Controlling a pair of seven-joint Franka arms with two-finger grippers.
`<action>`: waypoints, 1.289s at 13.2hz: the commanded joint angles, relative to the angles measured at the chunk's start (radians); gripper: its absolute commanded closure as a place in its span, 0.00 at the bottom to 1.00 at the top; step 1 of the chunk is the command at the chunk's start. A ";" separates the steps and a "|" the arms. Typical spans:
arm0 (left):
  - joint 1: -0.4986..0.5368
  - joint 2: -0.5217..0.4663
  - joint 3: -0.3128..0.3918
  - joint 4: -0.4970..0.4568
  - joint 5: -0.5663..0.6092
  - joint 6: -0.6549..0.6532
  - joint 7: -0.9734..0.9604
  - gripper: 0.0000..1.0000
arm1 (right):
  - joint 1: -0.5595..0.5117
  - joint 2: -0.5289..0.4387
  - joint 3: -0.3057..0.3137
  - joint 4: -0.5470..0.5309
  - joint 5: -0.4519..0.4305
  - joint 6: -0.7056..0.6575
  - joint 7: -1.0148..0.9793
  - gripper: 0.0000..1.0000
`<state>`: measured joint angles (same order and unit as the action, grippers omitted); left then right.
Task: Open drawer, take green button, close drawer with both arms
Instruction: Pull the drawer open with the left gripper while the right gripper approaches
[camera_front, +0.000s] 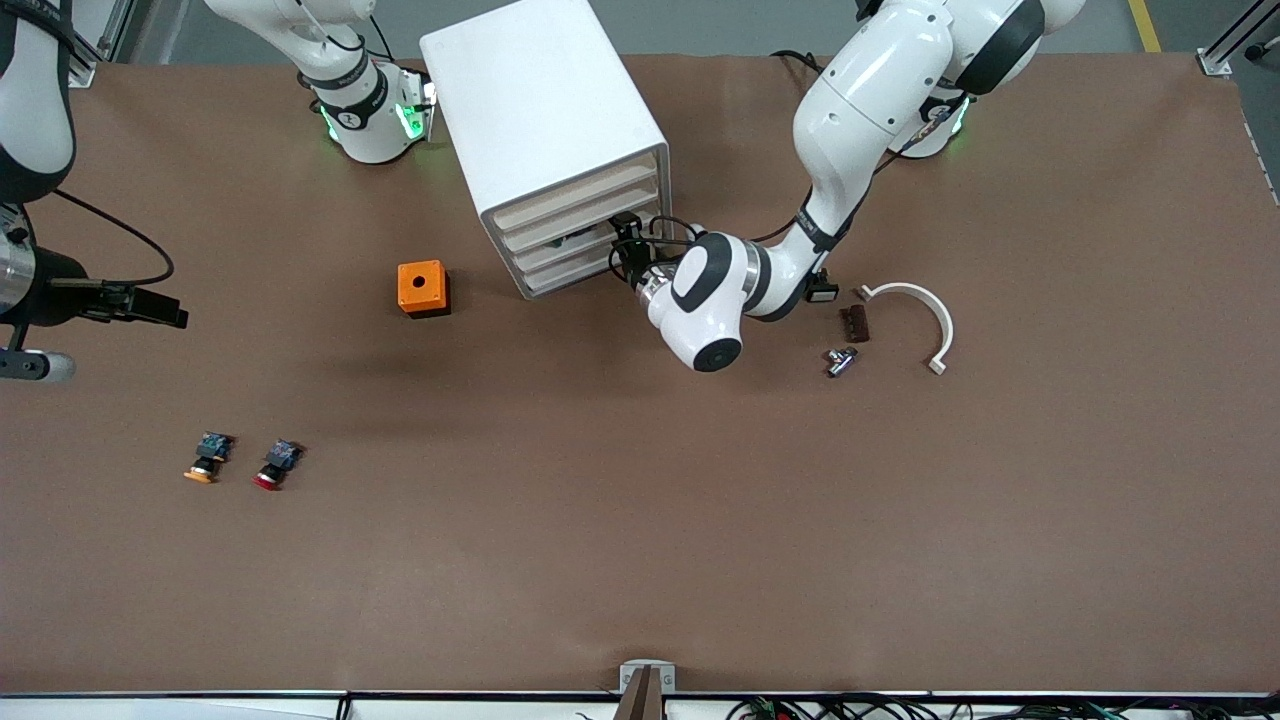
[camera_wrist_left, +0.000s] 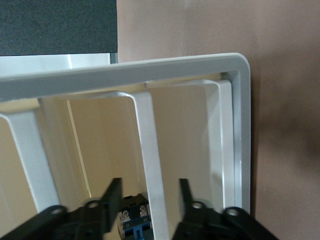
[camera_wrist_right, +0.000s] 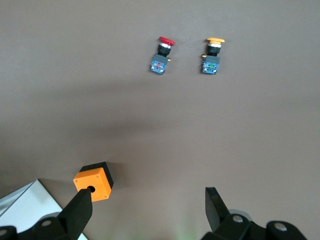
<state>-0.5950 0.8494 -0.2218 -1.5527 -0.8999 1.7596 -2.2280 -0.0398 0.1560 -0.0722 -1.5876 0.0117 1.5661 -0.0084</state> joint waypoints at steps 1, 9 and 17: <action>-0.023 0.023 0.005 0.020 -0.010 -0.017 -0.009 0.81 | -0.008 0.007 0.009 0.040 -0.001 -0.026 0.043 0.00; 0.010 0.045 0.093 0.156 0.022 -0.028 0.005 1.00 | 0.197 0.000 0.017 0.037 0.040 -0.026 0.751 0.00; 0.011 0.086 0.203 0.206 0.018 0.101 0.119 0.51 | 0.590 0.083 0.017 -0.043 0.040 0.225 1.318 0.00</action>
<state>-0.5623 0.8888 -0.0401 -1.3876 -0.8864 1.7533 -2.1533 0.4841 0.1958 -0.0412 -1.6187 0.0493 1.7305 1.2040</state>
